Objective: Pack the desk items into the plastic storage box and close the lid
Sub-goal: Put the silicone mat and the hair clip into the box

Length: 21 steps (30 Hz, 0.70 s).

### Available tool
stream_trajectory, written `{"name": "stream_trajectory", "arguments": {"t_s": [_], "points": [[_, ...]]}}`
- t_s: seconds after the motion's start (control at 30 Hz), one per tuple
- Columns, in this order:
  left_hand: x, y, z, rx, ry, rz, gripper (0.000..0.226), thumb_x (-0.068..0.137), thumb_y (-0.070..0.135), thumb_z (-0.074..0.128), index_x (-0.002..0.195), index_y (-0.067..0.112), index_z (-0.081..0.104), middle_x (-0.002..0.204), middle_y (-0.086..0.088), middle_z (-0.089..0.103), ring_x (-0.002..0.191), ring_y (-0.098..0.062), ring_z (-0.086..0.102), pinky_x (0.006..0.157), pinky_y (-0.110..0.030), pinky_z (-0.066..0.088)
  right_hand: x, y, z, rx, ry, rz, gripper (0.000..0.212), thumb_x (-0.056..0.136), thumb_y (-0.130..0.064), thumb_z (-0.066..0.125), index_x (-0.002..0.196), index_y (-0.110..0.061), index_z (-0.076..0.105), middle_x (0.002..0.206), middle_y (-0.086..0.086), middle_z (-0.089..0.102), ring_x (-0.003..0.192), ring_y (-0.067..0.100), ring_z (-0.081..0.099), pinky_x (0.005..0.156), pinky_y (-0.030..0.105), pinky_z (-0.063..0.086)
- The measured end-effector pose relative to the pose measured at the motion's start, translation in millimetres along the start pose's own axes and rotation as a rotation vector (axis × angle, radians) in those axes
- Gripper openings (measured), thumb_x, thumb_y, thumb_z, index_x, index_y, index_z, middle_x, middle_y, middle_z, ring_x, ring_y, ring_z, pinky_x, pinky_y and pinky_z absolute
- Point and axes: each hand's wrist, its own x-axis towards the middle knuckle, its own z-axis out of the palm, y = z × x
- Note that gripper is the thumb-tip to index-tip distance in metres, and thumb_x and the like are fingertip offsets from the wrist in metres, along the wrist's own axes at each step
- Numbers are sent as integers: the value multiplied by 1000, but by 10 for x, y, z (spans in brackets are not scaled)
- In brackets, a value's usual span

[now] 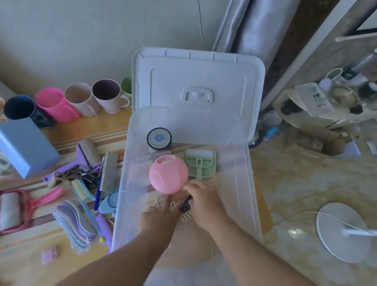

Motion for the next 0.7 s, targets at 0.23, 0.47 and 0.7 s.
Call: {"name": "stream_trajectory", "arguments": {"t_s": [0.23,0.47,0.7], "points": [[-83,12,-16,-16,-211,60,93,94,11,60,162,45,7,170,-4,-26,147,-54,24,102,-50,47,24,32,47,-5,47,80,29,80,13,65,100,-6,66,114,8,58,101,32,54,76,39,49],[-152,44,159,271,-313,34,101,94,28,61,162,38,-12,162,-15,-37,151,-58,9,113,-50,30,-1,49,80,-223,12,137,34,88,-7,66,120,-18,68,129,1,57,116,31,47,81,34,41],[-401,-166,-437,-228,-32,214,73,97,36,55,161,37,19,171,-4,15,153,-40,22,119,-54,32,-74,-121,-60,-207,-112,238,65,90,-27,65,151,-28,40,161,0,27,137,36,34,104,49,48]]}}
